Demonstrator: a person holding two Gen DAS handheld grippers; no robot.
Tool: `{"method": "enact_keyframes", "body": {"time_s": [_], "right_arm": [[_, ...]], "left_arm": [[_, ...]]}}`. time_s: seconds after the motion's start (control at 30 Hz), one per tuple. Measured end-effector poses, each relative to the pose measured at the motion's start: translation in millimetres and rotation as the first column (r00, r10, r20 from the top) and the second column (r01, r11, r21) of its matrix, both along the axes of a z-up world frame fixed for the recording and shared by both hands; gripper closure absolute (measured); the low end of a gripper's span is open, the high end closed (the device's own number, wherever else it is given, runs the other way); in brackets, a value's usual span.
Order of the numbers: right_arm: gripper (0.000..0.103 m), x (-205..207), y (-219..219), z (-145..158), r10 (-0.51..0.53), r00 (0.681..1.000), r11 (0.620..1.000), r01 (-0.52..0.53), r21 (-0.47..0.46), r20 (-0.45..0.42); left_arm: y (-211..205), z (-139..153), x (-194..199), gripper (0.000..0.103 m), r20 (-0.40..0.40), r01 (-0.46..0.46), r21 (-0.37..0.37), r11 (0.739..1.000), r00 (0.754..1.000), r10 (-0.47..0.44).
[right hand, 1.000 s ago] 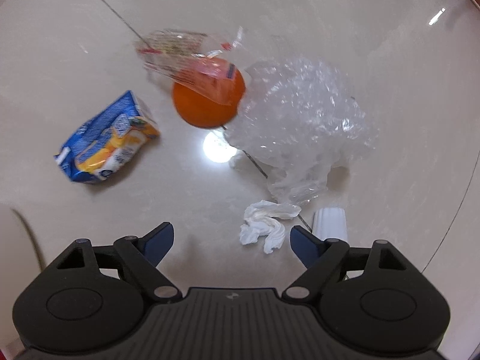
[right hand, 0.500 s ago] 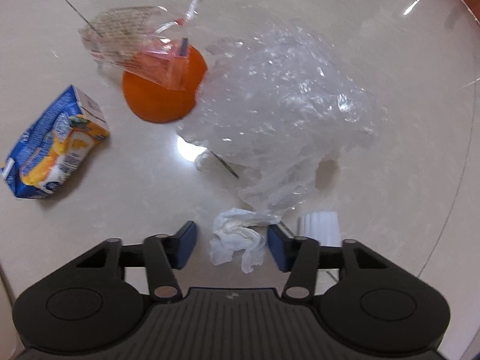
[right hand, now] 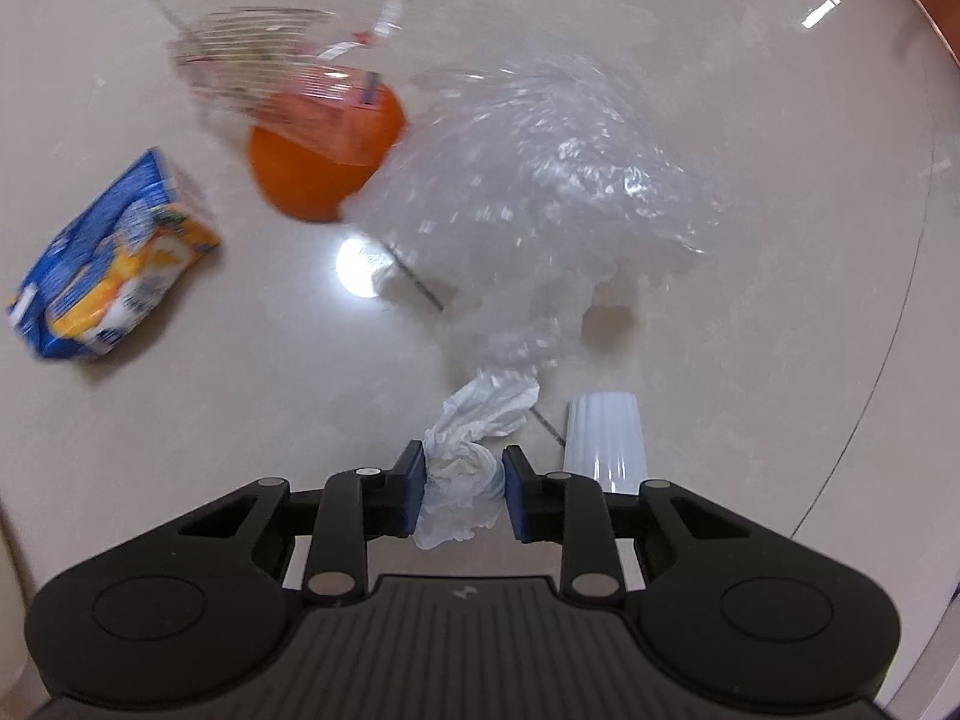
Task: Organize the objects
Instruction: 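Grasp the white tissue scrap with the right gripper, then carry the tissue scrap over the bin and release it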
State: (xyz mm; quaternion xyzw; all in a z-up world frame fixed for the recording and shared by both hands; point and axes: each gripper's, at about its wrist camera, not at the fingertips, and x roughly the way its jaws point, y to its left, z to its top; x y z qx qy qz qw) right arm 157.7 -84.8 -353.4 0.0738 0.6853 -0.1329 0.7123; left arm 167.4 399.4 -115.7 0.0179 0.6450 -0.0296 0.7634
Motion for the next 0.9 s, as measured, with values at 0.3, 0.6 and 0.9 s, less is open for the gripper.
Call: {"method": "enact_keyframes", "body": {"time_s": [0.3, 0.6, 0.9], "right_arm": [[0.071, -3, 29, 71, 0.114, 0.992, 0.992, -0.117, 0.046, 0.056], [0.071, -6, 53, 164, 0.229, 0.961, 0.967, -0.243, 0.079, 0.156], [0.071, -22, 125, 271, 0.470, 0.816, 0.847, -0.524, 0.088, 0.336]], "left_arm": [[3, 0, -1, 0.100, -0.001, -0.016, -0.009, 1.000, 1.000, 0.016], [2, -1, -2, 0.100, -0.002, -0.021, -0.005, 1.000, 1.000, 0.021], [1, -1, -2, 0.100, -0.001, -0.017, 0.002, 1.000, 1.000, 0.017]]}}
